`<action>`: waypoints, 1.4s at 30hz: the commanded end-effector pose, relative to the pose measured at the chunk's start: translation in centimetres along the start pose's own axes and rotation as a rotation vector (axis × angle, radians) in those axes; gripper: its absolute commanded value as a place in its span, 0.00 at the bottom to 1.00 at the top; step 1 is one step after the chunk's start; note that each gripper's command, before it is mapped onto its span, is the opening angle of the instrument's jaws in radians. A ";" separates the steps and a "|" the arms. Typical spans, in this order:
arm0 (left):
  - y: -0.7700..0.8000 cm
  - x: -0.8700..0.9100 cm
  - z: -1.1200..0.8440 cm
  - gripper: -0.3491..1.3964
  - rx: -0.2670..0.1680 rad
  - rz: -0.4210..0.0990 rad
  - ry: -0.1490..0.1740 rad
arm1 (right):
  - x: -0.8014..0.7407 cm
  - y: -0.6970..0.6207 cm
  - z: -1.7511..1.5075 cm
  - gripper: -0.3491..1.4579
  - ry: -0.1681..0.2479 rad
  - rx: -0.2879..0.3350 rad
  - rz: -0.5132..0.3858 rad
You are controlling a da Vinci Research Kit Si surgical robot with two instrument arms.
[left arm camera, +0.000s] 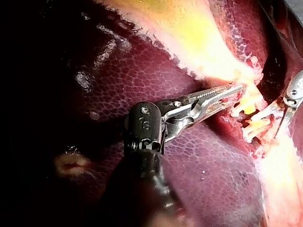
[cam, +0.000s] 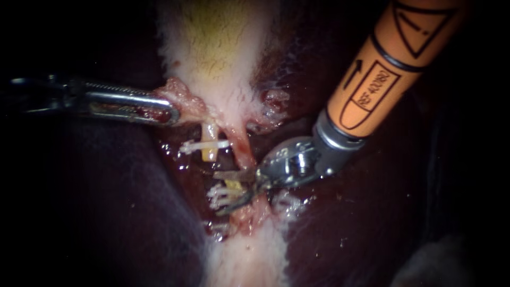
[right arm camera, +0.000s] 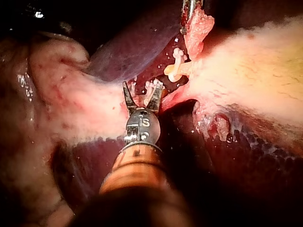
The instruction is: Go back from the cut left tube
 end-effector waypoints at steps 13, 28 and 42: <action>-0.02 -0.01 -0.03 0.00 -0.002 0.000 -0.001 | -0.09 0.05 -0.94 0.99 -0.013 -0.095 -0.045; -0.03 -0.01 -0.03 0.00 -0.003 0.000 -0.001 | -0.35 0.16 -1.48 0.99 -0.031 -0.159 -0.009; -0.09 -0.05 0.04 0.00 0.000 0.003 0.000 | -0.35 0.16 -1.48 0.99 -0.031 -0.160 -0.008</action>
